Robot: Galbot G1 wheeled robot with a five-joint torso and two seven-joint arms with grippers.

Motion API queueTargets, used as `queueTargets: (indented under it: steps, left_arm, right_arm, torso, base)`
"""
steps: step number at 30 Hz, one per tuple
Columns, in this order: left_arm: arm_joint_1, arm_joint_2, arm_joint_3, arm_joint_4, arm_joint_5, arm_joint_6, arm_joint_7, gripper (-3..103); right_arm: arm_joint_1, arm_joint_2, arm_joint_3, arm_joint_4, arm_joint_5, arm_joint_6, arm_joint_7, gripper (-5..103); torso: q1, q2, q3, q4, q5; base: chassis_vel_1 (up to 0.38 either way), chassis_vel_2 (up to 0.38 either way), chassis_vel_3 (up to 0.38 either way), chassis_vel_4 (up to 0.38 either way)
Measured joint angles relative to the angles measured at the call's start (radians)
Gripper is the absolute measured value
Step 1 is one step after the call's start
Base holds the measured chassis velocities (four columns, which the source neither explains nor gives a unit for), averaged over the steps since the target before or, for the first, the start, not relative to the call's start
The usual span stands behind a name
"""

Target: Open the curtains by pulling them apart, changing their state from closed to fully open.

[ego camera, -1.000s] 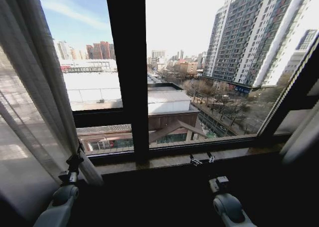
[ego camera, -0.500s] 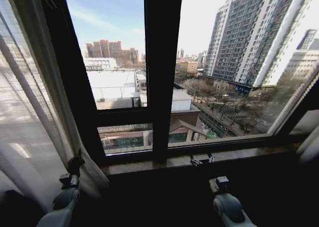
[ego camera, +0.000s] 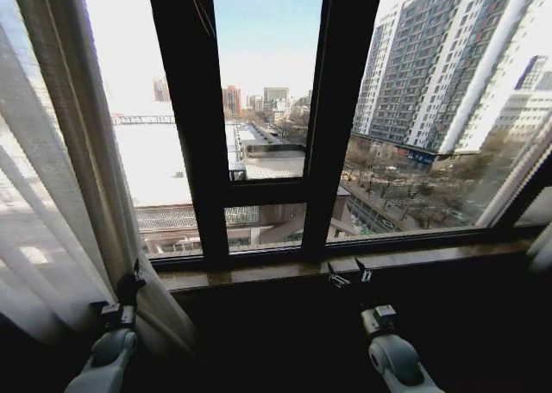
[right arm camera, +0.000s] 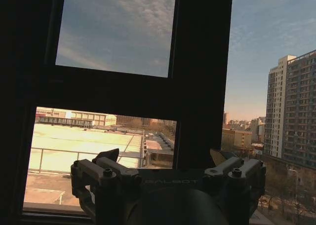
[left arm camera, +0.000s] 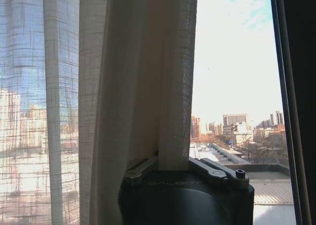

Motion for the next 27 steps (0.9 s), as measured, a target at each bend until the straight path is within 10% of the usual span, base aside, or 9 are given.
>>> queueTargets:
  steps: [27]
  left_arm:
    - [-0.004, -0.002, 0.015, -0.025, 0.011, 0.005, 0.0, 0]
  right_arm:
    - [0.0, 0.0, 0.0, 0.0, 0.0, 0.0, 0.0, 100]
  torso:
    - [0.001, 0.0, 0.0, 0.0, -0.0001]
  base:
    - [0.046, 0.054, -0.045, -0.057]
